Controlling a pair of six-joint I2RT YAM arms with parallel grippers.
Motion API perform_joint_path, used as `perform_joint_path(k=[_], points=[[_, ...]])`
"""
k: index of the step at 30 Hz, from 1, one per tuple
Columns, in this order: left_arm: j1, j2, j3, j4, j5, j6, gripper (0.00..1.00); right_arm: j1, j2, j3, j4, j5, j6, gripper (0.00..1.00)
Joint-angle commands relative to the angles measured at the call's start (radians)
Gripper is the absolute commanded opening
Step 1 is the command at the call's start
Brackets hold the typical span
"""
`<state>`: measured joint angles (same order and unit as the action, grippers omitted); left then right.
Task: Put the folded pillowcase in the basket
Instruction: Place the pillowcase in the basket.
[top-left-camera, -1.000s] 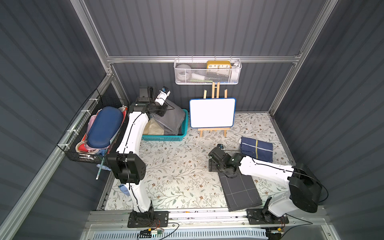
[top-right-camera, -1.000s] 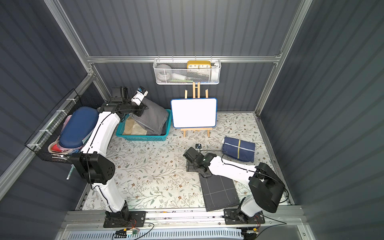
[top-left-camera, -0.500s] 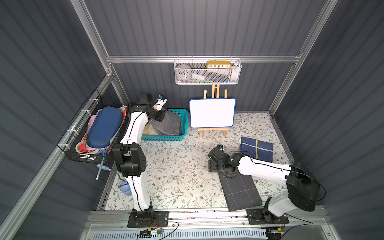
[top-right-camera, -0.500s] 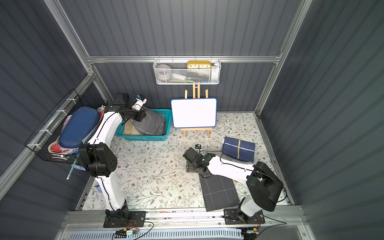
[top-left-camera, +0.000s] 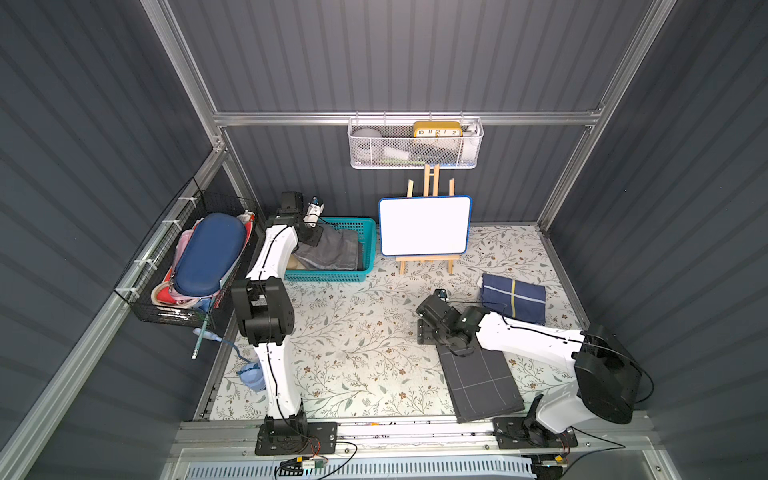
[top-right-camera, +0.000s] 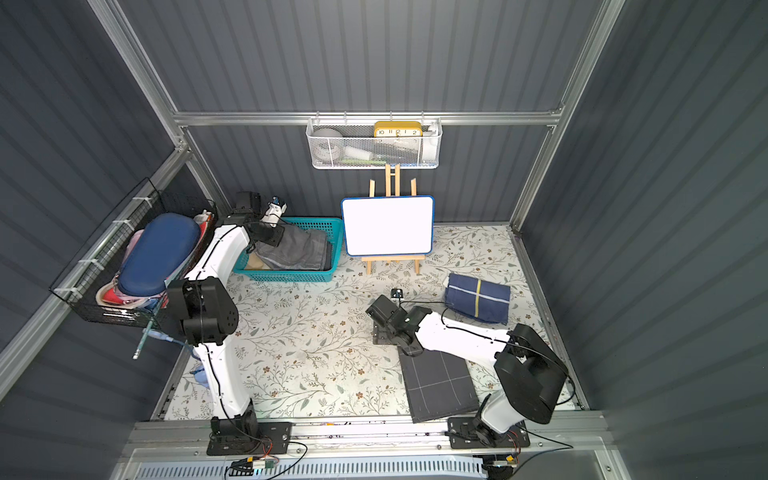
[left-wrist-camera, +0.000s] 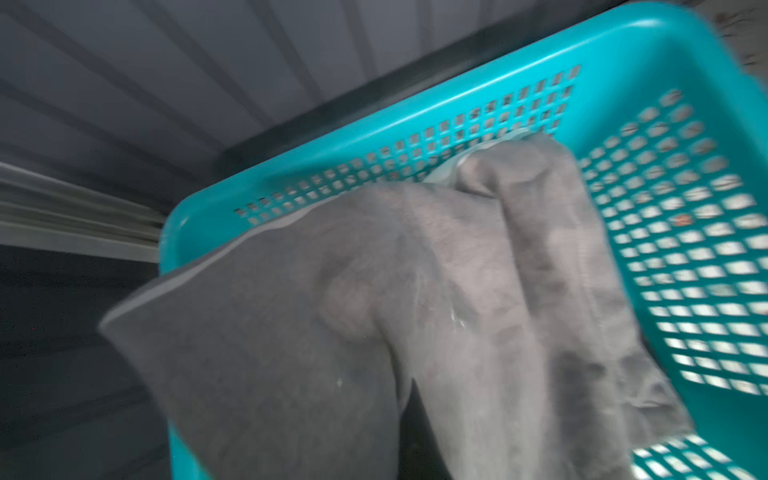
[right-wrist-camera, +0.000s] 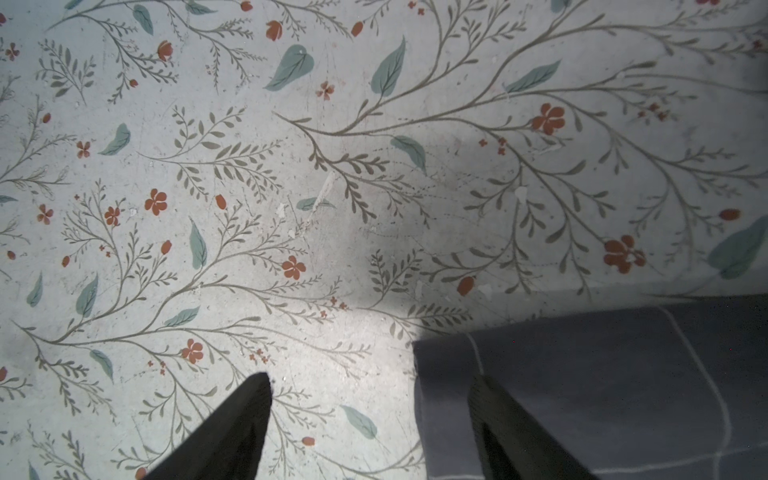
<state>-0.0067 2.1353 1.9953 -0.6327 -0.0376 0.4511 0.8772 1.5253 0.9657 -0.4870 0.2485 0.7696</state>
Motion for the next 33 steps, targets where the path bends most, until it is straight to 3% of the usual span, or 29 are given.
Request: perform_joint_path(k=[1, 6, 7, 8, 21, 24, 30, 33], points=[[-0.001, 0.03, 0.02, 0.03, -0.093, 0.012, 0.11, 0.002, -0.021, -0.013, -0.009, 0.033, 0.005, 0.8], [-0.002, 0.024, -0.014, 0.052, -0.173, -0.011, 0.52, 0.002, -0.022, -0.013, -0.009, 0.034, 0.003, 0.8], [-0.001, 0.015, -0.024, 0.056, -0.189, -0.011, 0.84, 0.002, -0.021, -0.015, -0.009, 0.033, 0.003, 0.8], [-0.001, 0.005, -0.034, 0.063, -0.21, -0.008, 1.0, 0.002, -0.022, -0.016, -0.007, 0.034, 0.003, 0.8], [-0.032, -0.19, -0.127, 0.18, -0.335, -0.03, 1.0, 0.002, -0.043, -0.013, -0.023, 0.046, -0.001, 0.8], [-0.03, -0.233, -0.179, 0.211, -0.19, -0.064, 1.0, 0.002, -0.04, -0.012, -0.025, 0.041, 0.0, 0.8], [-0.03, -0.118, -0.159, 0.127, -0.102, -0.168, 1.0, 0.002, -0.042, -0.019, -0.027, 0.032, 0.009, 0.8], [-0.03, -0.056, -0.171, 0.13, -0.118, -0.199, 1.0, 0.002, -0.055, -0.03, -0.03, 0.036, 0.01, 0.8]])
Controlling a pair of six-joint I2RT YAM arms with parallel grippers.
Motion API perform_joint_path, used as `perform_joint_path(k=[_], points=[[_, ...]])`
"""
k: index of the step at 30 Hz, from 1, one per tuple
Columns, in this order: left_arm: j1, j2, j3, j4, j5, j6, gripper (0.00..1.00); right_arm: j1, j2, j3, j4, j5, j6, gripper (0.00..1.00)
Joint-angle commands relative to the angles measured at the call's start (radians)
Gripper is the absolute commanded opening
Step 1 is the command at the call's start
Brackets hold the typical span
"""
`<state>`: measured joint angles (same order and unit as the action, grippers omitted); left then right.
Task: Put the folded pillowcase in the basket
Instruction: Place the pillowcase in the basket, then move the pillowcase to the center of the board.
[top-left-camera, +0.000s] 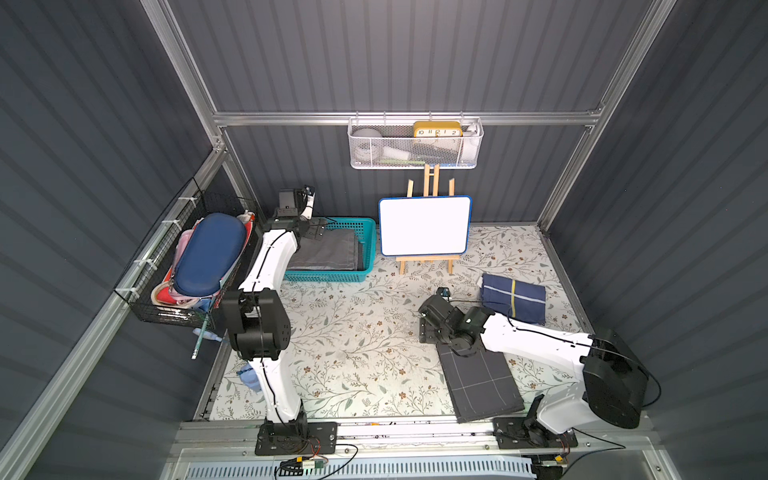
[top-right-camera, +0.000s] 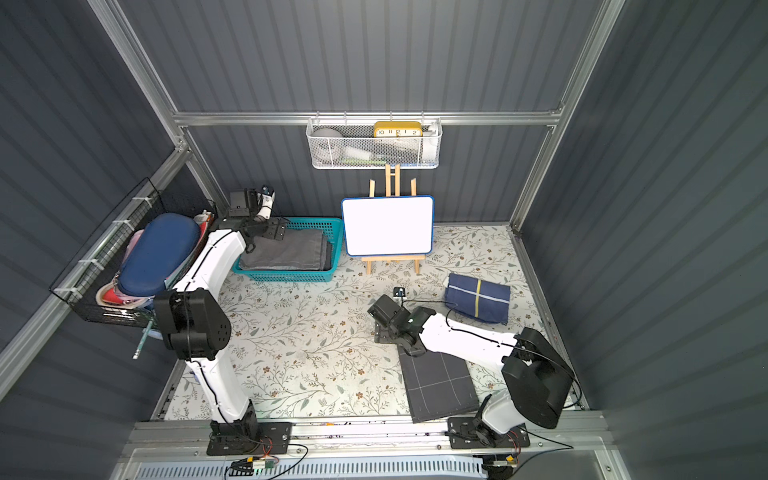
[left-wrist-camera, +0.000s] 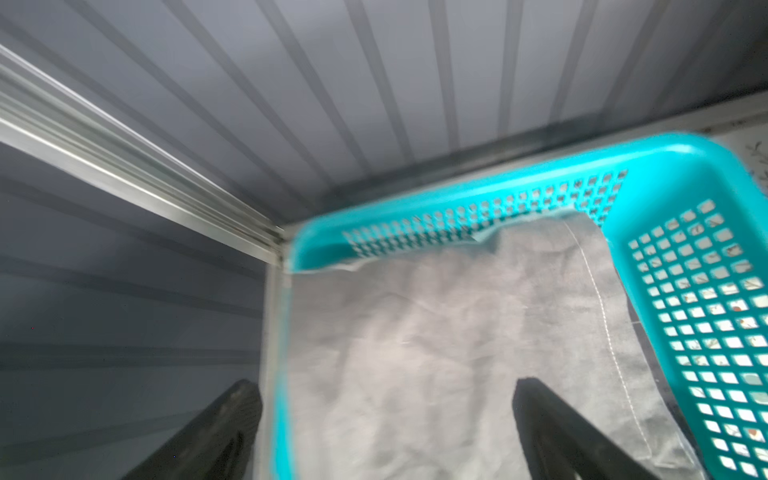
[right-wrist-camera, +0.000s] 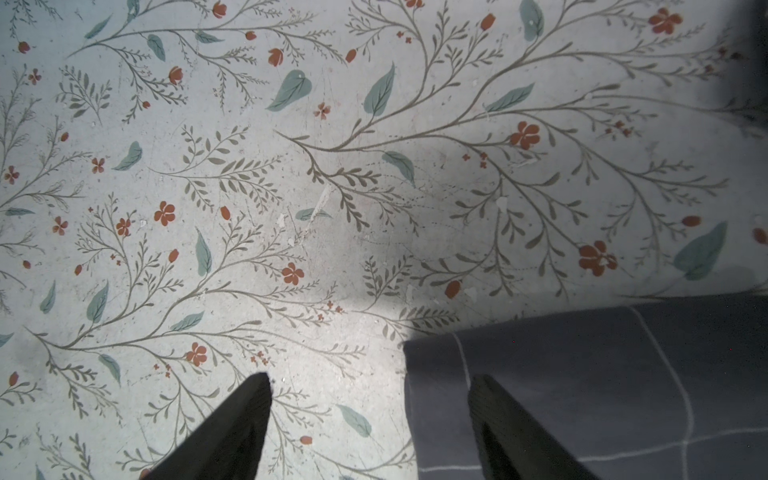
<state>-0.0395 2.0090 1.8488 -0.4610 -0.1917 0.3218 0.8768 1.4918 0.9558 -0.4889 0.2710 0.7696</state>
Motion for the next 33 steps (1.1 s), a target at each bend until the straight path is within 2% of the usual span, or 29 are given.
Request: perform_joint_path(k=[1, 7, 14, 17, 21, 24, 26, 30, 33], points=[[0.003, 0.094, -0.027, -0.049, 0.029, -0.087, 1.0, 0.002, -0.027, -0.023, -0.029, 0.018, 0.009, 0.8], [0.003, 0.184, -0.039, -0.051, 0.035, -0.13, 1.0, 0.002, -0.077, -0.05, -0.042, 0.047, 0.005, 0.8], [-0.022, 0.095, -0.08, 0.003, 0.05, -0.104, 1.0, 0.001, -0.154, -0.067, -0.109, 0.086, 0.001, 0.81], [-0.061, 0.002, -0.094, 0.005, 0.074, -0.108, 1.0, 0.001, -0.188, -0.083, -0.138, 0.09, 0.011, 0.82], [-0.125, -0.175, -0.186, 0.057, 0.094, -0.15, 1.0, 0.001, -0.21, -0.117, -0.157, 0.077, 0.046, 0.82], [-0.135, -0.323, -0.301, 0.115, 0.173, -0.248, 1.0, 0.0, -0.216, -0.157, -0.144, 0.05, 0.079, 0.82], [-0.131, -0.409, -0.369, 0.095, 0.204, -0.402, 1.0, 0.001, -0.207, -0.19, -0.116, 0.049, 0.085, 0.82], [-0.129, -0.519, -0.451, 0.061, 0.296, -0.472, 1.0, -0.015, -0.145, -0.211, -0.104, 0.082, 0.1, 0.82], [-0.103, -0.605, -0.555, 0.048, 0.364, -0.532, 1.0, -0.06, -0.089, -0.218, -0.073, 0.057, 0.098, 0.83]])
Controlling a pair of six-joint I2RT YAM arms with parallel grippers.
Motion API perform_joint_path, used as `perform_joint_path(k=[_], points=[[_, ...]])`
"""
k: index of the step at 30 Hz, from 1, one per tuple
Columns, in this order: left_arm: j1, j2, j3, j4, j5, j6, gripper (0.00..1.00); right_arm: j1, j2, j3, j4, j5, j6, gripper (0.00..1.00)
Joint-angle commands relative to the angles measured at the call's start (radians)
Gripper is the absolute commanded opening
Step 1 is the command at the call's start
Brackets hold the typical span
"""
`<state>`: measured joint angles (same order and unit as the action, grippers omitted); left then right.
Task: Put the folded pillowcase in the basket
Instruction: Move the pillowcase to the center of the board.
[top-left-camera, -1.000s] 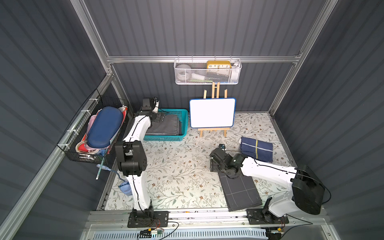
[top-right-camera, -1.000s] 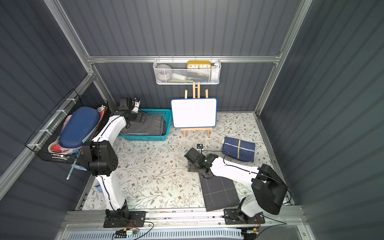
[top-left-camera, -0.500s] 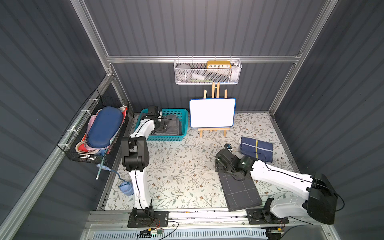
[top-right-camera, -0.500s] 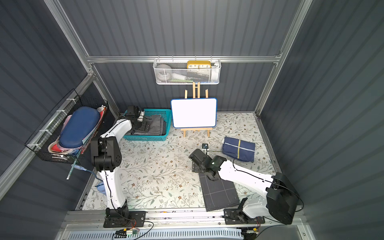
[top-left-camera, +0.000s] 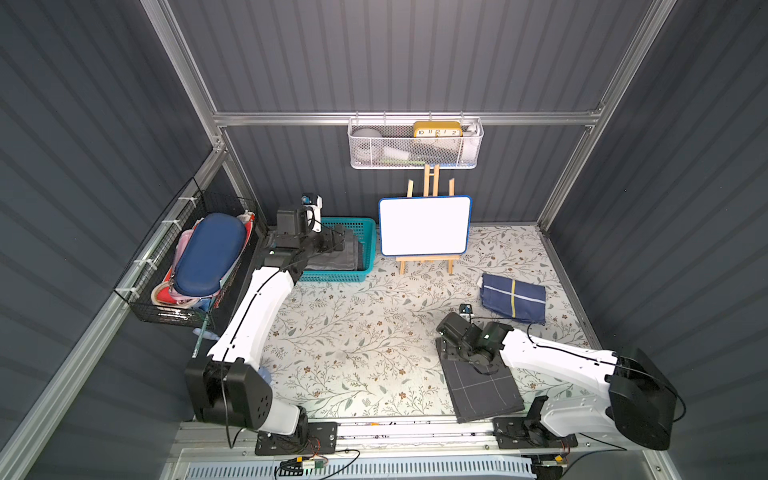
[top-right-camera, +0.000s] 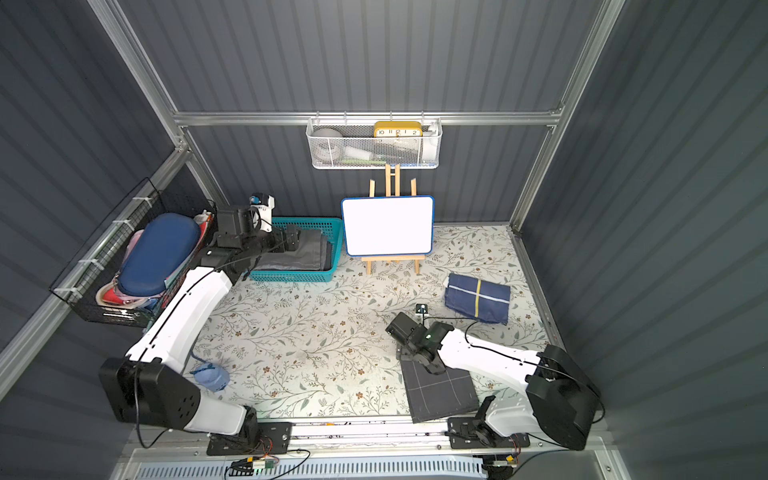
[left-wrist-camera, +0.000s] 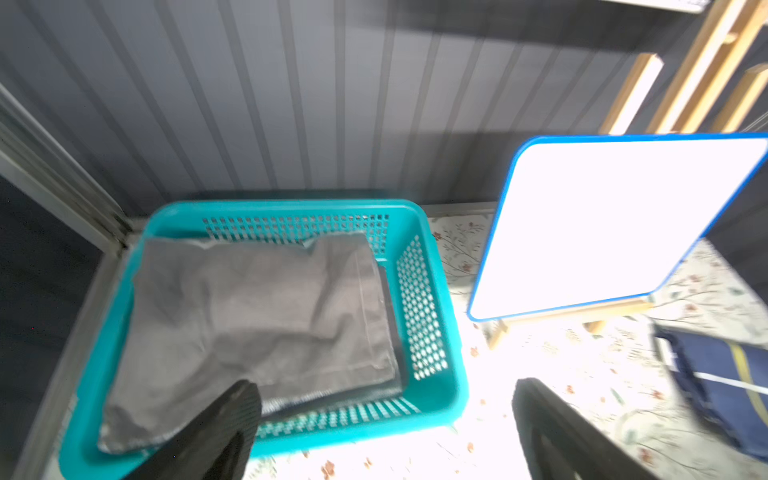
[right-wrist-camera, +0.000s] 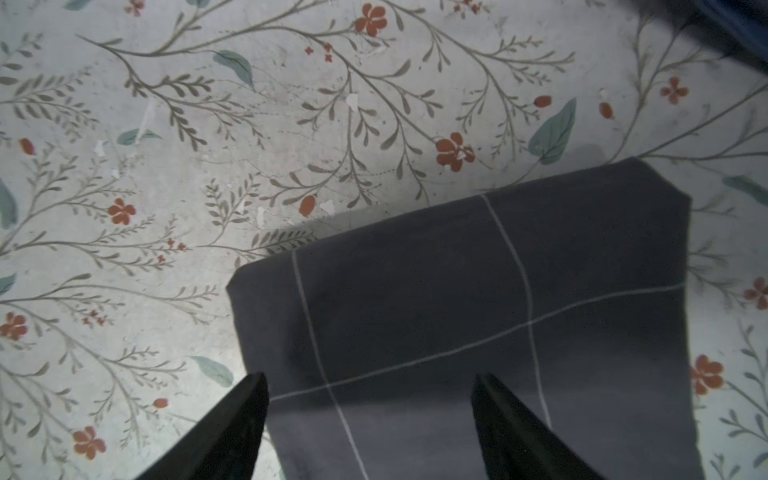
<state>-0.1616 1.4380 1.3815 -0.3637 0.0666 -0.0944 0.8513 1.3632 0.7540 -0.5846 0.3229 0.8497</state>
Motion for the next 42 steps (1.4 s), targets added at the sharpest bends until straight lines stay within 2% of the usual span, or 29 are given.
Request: perform_joint_path(k=[1, 4, 7, 12, 17, 23, 26, 29, 33, 37, 42], points=[[0.042, -0.07, -0.134, -0.029, 0.151, -0.136, 1.0, -0.063, 0.06, -0.021, 0.039, -0.021, 0.015, 0.83], [0.099, -0.158, -0.244, 0.004, 0.266, -0.184, 1.0, -0.103, 0.12, -0.013, 0.087, -0.048, -0.004, 0.83], [0.109, -0.207, -0.304, -0.009, 0.299, -0.192, 1.0, -0.103, 0.21, 0.058, 0.105, -0.094, -0.038, 0.81], [0.109, -0.253, -0.354, -0.071, 0.299, -0.19, 1.0, -0.032, 0.358, 0.202, 0.124, -0.131, -0.097, 0.8], [0.109, -0.318, -0.432, -0.089, 0.312, -0.16, 1.0, 0.044, 0.493, 0.362, 0.12, -0.153, -0.097, 0.79], [0.107, -0.413, -0.55, -0.071, 0.325, -0.273, 1.0, 0.051, 0.591, 0.523, 0.155, -0.17, -0.081, 0.79], [0.096, -0.454, -0.603, -0.063, 0.343, -0.318, 1.0, 0.027, 0.57, 0.565, 0.135, -0.167, -0.088, 0.79], [0.04, -0.46, -0.64, -0.071, 0.331, -0.342, 1.0, -0.012, 0.483, 0.531, 0.094, -0.146, -0.121, 0.8], [-0.071, -0.456, -0.719, -0.035, 0.294, -0.404, 1.0, -0.062, 0.35, 0.417, 0.063, -0.131, -0.163, 0.8], [-0.116, -0.461, -0.812, 0.025, 0.33, -0.465, 1.0, -0.069, 0.264, 0.299, 0.042, -0.145, -0.164, 0.8], [-0.181, -0.432, -0.873, 0.06, 0.349, -0.483, 1.0, -0.069, 0.176, 0.158, 0.041, -0.162, -0.112, 0.8]])
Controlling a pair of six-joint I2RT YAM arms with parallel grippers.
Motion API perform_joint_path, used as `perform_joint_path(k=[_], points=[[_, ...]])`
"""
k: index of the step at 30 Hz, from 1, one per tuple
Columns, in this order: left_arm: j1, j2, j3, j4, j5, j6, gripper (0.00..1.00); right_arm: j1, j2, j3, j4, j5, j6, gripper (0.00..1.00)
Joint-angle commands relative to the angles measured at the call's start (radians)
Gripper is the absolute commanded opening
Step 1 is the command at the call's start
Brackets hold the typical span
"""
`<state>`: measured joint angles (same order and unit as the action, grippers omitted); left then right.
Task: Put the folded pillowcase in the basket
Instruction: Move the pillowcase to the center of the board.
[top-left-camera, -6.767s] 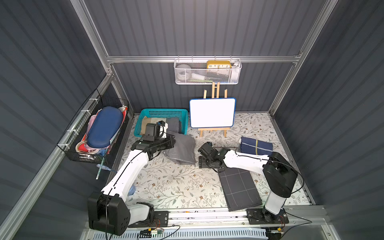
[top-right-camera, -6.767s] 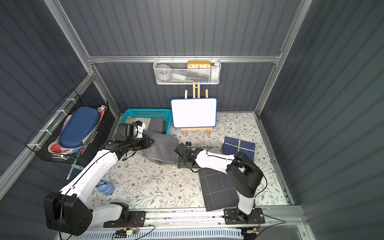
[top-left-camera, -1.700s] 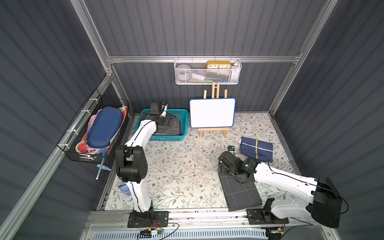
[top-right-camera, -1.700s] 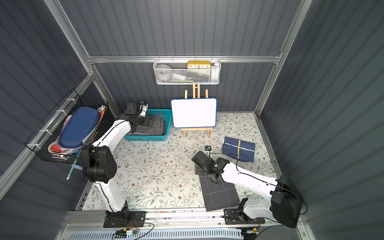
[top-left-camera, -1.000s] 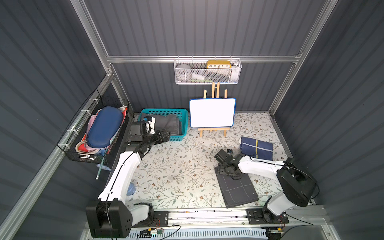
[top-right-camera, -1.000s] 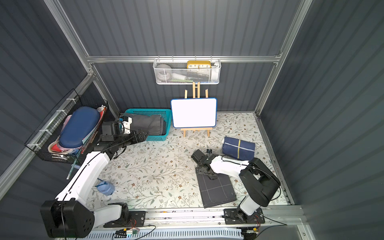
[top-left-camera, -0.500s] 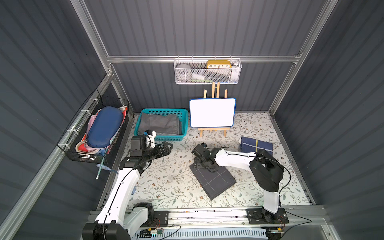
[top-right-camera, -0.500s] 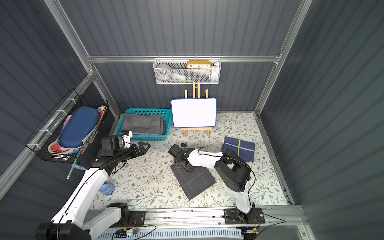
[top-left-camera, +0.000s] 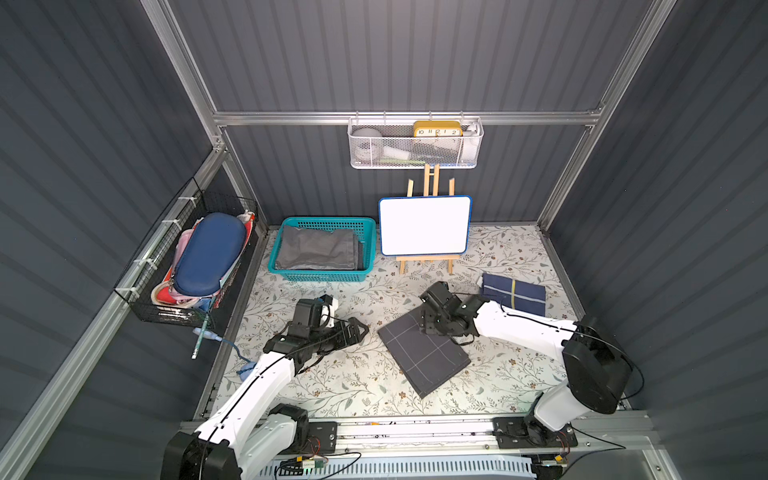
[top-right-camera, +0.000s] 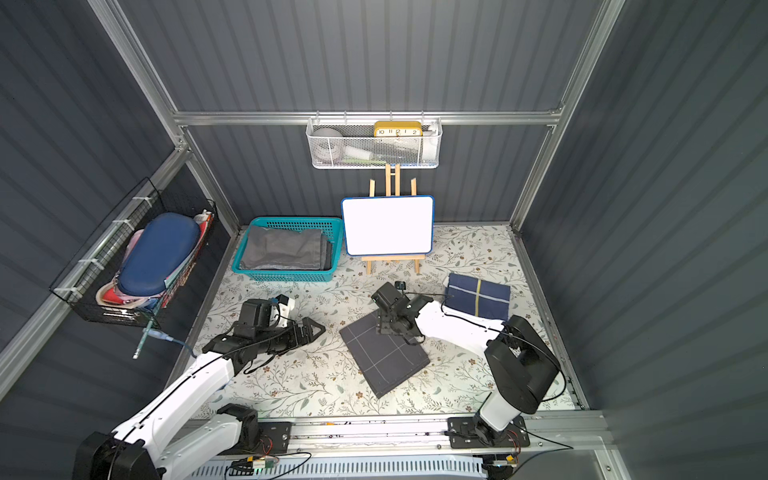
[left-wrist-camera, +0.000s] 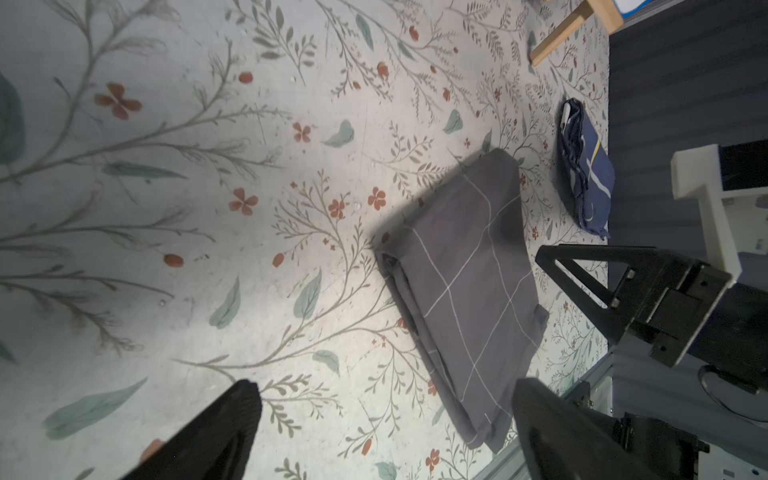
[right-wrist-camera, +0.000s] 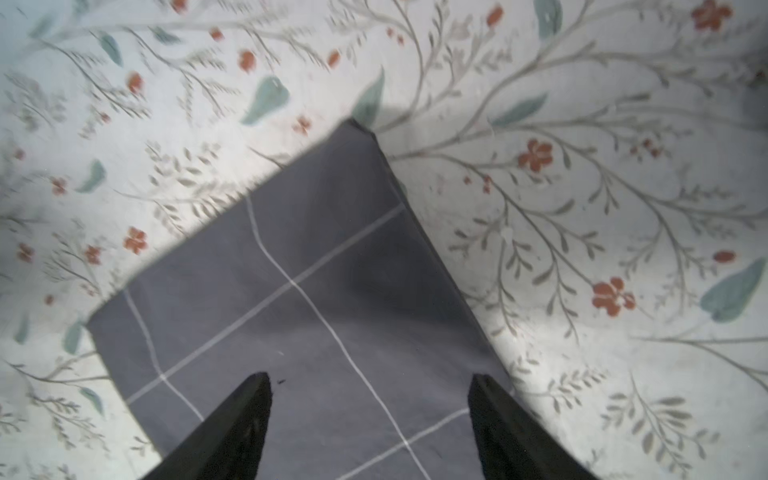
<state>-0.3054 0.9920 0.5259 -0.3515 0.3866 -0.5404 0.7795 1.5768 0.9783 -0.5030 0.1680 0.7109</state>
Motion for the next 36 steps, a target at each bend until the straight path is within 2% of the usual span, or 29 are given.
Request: perform_joint_path(k=[1, 5, 10, 12, 15, 17, 19, 21, 23, 26, 29, 33, 36], points=[[-0.059, 0.021, -0.023, 0.052, 0.027, -0.041, 1.0, 0.003, -0.055, -0.093, -0.036, -0.008, 0.038, 0.8], [-0.119, 0.017, -0.045, 0.059, -0.015, -0.064, 1.0, 0.022, -0.085, -0.176, 0.02, -0.056, 0.078, 0.8], [-0.123, -0.101, -0.074, 0.029, -0.122, -0.111, 1.0, 0.119, -0.022, -0.154, 0.071, -0.063, 0.139, 0.8], [-0.123, -0.137, -0.071, -0.02, -0.187, -0.123, 0.99, 0.149, 0.025, -0.135, 0.116, -0.084, 0.169, 0.8], [-0.123, -0.216, -0.069, -0.136, -0.365, -0.159, 1.0, 0.187, 0.101, -0.073, 0.163, -0.121, 0.194, 0.8], [-0.123, -0.29, -0.075, -0.161, -0.407, -0.186, 1.0, 0.204, 0.144, -0.023, 0.188, -0.144, 0.208, 0.8], [-0.123, -0.341, -0.095, -0.124, -0.391, -0.162, 1.0, 0.217, 0.175, 0.027, 0.206, -0.159, 0.219, 0.79], [-0.122, -0.328, -0.104, -0.099, -0.355, -0.158, 1.0, 0.22, 0.195, 0.062, 0.21, -0.169, 0.229, 0.79], [-0.122, -0.258, -0.1, -0.079, -0.295, -0.155, 1.0, 0.22, 0.188, 0.081, 0.198, -0.159, 0.227, 0.79], [-0.123, -0.125, -0.083, -0.026, -0.231, -0.108, 1.0, 0.218, 0.13, 0.075, 0.139, -0.071, 0.201, 0.79], [-0.123, -0.038, -0.1, 0.062, -0.141, -0.114, 1.0, 0.194, 0.063, 0.038, 0.074, 0.003, 0.169, 0.8], [-0.125, 0.037, -0.122, 0.175, -0.064, -0.136, 0.93, 0.135, 0.005, -0.051, 0.08, 0.001, 0.155, 0.8], [-0.139, 0.099, -0.121, 0.218, -0.053, -0.145, 0.89, 0.103, 0.003, -0.097, 0.111, -0.032, 0.16, 0.81]])
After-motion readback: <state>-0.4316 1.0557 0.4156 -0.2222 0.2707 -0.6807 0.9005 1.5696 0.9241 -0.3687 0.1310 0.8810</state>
